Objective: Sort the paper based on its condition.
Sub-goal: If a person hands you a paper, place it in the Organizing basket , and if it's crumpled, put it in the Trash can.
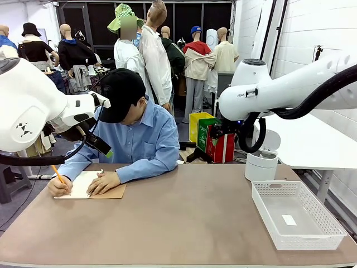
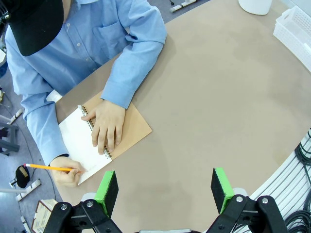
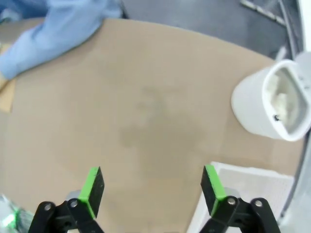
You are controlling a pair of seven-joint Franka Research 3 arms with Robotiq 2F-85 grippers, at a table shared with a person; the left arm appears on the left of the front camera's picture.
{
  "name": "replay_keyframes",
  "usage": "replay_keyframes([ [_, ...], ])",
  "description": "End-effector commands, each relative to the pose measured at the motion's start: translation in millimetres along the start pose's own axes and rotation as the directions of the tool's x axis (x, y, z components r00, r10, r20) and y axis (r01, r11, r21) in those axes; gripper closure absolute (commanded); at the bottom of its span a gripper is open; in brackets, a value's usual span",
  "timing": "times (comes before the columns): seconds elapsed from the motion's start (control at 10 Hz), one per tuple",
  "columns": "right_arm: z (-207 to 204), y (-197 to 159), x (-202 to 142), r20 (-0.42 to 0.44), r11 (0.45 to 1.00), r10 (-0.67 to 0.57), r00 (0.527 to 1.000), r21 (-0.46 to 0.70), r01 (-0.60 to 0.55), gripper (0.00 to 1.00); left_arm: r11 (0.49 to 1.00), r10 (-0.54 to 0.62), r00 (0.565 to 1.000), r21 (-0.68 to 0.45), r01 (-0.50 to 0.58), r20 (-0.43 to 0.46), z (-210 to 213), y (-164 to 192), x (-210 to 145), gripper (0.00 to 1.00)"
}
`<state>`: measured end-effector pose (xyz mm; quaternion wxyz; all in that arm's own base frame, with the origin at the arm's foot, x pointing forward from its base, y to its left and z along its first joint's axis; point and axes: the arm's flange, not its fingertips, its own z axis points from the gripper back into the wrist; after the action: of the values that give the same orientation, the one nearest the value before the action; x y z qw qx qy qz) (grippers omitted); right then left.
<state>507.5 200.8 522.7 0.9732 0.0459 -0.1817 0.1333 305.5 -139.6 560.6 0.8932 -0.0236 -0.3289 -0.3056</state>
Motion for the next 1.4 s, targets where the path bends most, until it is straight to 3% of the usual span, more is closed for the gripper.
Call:
replay_keyframes([
  [0.0, 0.4, -13.9, -17.3, 0.010, 0.988, 0.134, 0.991, 0.069, -0.135, 0.00, 1.000, 0.001, 1.000, -0.001, -0.001, 0.001, -0.4, 0.5, -0.4, 0.00],
  [0.2, -2.8, -25.0, -15.8, 0.038, 0.989, 0.124, 0.992, 0.078, -0.127, 0.00, 1.000, 0.001, 1.000, -0.001, -0.001, 0.001, -0.4, 0.5, -0.4, 0.00],
  [0.3, 1.5, -3.1, -10.3, -0.002, 0.991, 0.129, 0.992, 0.048, -0.129, 0.00, 1.000, 0.001, 1.000, -0.001, -0.001, 0.001, -0.4, 0.5, -0.4, 0.00],
  [0.7, 0.8, -6.5, -10.9, 0.004, 0.988, 0.143, 0.990, 0.053, -0.143, 0.00, 1.000, 0.001, 1.000, -0.001, -0.001, 0.001, -0.4, 0.5, -0.4, 0.00],
  [1.0, 15.2, 36.1, -30.2, 0.076, 0.942, 0.280, 0.957, 0.173, -0.289, 0.00, 1.000, 0.001, 1.000, -0.001, -0.001, 0.001, -0.4, 0.5, -0.4, 0.00],
  [1.3, 38.9, 72.7, -53.9, 0.124, 0.899, 0.386, 0.914, 0.171, -0.403, 0.00, 1.000, 0.001, 1.000, -0.001, -0.001, 0.001, -0.4, 0.5, -0.4, 0.00],
])
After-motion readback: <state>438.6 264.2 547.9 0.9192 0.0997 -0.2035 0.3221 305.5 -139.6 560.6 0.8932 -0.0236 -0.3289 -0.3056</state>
